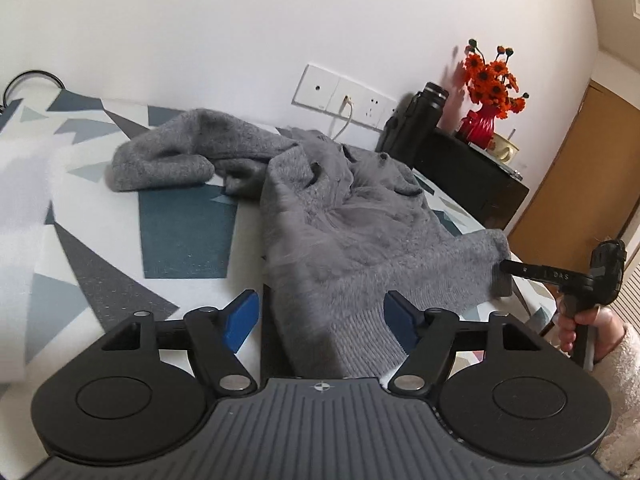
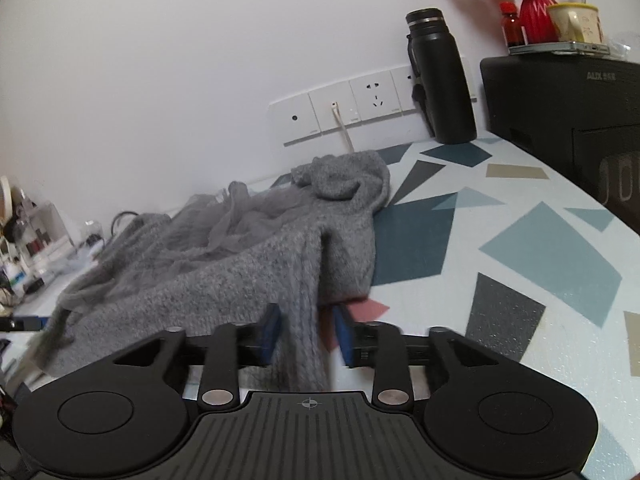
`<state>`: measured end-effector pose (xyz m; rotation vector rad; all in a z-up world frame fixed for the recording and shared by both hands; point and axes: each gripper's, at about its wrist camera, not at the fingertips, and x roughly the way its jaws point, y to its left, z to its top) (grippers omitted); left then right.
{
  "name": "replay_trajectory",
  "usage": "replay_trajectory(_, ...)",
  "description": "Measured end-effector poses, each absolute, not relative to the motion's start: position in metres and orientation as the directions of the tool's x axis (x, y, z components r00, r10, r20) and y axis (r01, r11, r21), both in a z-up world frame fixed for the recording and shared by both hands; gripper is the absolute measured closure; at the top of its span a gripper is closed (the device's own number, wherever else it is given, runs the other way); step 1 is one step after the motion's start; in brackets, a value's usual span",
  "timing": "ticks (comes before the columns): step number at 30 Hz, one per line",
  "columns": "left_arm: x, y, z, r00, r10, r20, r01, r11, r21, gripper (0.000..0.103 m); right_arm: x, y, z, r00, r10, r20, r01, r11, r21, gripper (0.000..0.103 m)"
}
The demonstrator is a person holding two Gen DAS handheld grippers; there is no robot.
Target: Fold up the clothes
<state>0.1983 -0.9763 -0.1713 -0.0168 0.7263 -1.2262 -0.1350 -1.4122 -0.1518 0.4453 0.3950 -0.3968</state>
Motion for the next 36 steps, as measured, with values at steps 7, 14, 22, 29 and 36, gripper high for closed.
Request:
replay_trajectory(7, 0.2, -0.987, -0.188, 0.125, -0.822, -0.556, 0.833, 0.391, -0.391, 0.023, -0.131, -1.406, -0.161, 0.84, -0.301, -0.451, 0.457, 0.841, 0.289, 0.053)
replay_trajectory(14, 0.19, -0.987, -0.189, 0.1, -0.817, -0.568, 0.867, 0.351, -0.352, 0.001, -0.127, -1.401, -0.166, 0.859, -0.234, -0.456, 0.402, 0.86, 0.316, 0.087)
replay_trajectory(22, 0.201, -0.979, -0.191, 0.105, -0.811, -0.576, 0.797, 0.415, -0.439, 0.083, -0.162, -1.397, -0.155, 0.893, -0.239, -0.382, 0.388, 0.839, 0.381, 0.095)
replay_trajectory(29, 0.181, -0.957, -0.192, 0.101, -0.842, -0.53, 0.807, 0.38, -0.451, 0.095, -0.215, -1.376, -0.137, 0.924, -0.25, -0.29, 0.352, 0.852, 0.388, 0.096)
replay_trajectory(36, 0.173, -0.945, -0.184, 0.08, -0.898, -0.433, 0.785, 0.324, -0.528, 0.095, -0.232, -1.38, -0.14, 0.913, -0.277, -0.3, 0.388, 0.817, 0.426, 0.096)
